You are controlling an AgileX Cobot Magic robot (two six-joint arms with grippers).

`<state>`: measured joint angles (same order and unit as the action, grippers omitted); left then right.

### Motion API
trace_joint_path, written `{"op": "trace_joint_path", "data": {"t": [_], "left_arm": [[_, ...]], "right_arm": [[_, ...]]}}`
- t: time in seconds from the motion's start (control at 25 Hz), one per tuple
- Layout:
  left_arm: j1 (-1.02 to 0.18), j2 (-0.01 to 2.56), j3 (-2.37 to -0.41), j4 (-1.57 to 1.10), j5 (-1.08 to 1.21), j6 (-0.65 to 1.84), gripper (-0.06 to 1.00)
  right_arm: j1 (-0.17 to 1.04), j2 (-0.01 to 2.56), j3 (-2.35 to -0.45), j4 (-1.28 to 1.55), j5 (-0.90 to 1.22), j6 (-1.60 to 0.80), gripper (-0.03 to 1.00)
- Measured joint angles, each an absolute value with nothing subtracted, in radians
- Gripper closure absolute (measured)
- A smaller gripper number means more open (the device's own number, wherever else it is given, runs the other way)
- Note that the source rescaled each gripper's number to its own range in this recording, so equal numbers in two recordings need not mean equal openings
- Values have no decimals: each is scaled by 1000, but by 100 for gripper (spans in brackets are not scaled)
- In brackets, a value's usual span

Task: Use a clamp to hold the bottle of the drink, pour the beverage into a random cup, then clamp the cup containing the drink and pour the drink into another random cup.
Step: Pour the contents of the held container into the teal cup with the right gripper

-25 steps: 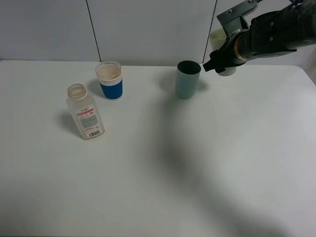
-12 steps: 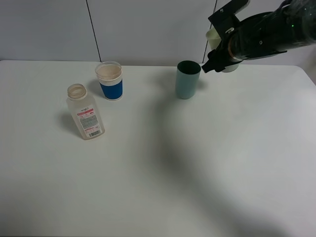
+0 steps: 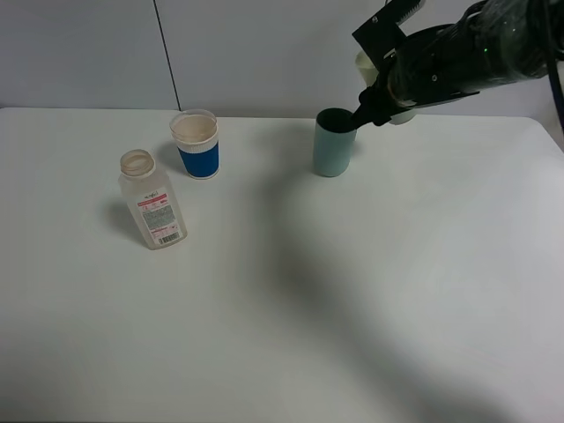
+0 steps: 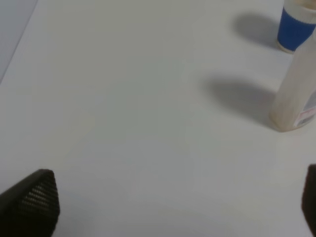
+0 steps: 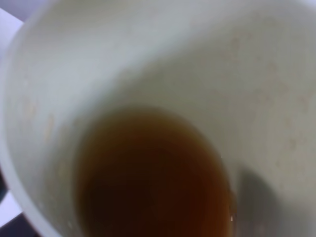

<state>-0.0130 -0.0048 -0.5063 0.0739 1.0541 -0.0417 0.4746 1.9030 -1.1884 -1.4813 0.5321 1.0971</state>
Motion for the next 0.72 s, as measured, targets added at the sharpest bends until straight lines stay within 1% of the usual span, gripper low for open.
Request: {"op": "trace_joint_path", "data": {"t": [0.32, 0.72], "left_arm": [[-13, -5, -506, 74, 1054, -42, -6], [-13, -5, -506, 74, 1054, -42, -6]], "right_arm": [[483, 1913, -1190, -1494, 572, 1006, 97], [502, 1913, -1190, -1559, 598, 953, 97]]}}
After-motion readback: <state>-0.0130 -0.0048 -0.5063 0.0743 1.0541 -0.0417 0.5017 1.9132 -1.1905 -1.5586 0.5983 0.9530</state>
